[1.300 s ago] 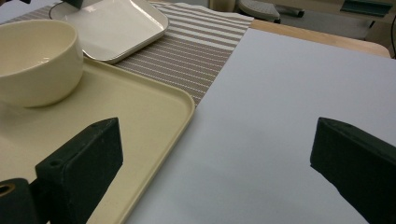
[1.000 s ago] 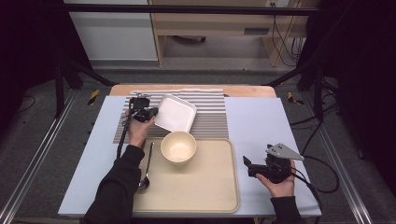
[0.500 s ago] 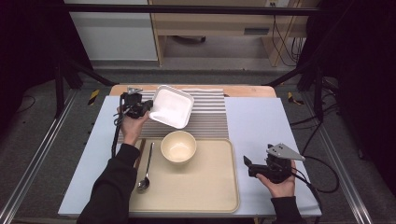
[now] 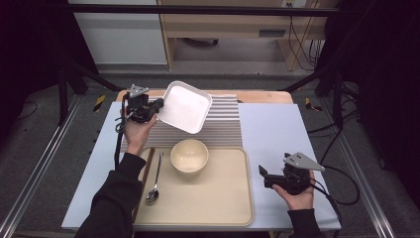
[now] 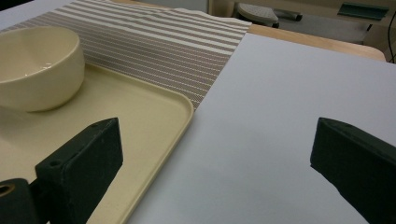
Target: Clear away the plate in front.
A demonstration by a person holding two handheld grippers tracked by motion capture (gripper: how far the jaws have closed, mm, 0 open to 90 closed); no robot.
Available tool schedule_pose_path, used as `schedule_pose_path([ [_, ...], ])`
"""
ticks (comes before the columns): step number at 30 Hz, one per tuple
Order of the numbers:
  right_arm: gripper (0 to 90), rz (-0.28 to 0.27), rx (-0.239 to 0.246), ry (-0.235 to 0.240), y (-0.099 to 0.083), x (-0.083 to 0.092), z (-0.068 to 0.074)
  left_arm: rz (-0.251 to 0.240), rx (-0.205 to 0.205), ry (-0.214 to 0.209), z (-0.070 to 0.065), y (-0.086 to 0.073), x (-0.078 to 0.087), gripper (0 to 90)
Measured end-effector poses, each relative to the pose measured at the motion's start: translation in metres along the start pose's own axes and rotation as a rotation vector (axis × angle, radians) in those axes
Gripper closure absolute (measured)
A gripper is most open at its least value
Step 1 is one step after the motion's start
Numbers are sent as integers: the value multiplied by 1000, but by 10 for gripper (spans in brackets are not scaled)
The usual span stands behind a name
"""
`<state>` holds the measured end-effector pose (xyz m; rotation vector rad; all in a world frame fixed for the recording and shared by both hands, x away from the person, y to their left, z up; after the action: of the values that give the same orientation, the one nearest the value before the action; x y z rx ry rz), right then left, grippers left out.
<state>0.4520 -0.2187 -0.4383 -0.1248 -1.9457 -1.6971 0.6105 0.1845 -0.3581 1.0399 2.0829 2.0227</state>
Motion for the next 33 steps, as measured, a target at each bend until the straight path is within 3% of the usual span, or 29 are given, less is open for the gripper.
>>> schedule_pose_path([
  [8, 26, -4, -1, 0, 1, 1, 0, -22, -10, -51, -15, 7, 16, 888],
  [18, 26, -3, 0, 3, 1, 2, 1, -15, -74, -102, -41, 7, 37, 889],
  [33, 26, -9, 3, -1, 2, 4, 0, -2, -128, -181, -72, -16, 74, 889],
])
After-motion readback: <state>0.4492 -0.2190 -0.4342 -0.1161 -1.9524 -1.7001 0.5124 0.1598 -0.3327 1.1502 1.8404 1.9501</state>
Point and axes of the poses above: each handheld gripper's, and its own axes: x roughly backward along the jaws, y roughly out of its top, z roughly to its left, the point moved 4 cm from there along -x, roughly forward along the jaws, and after that the axes turned 5 degrees about -y, right-handed, at the moved point
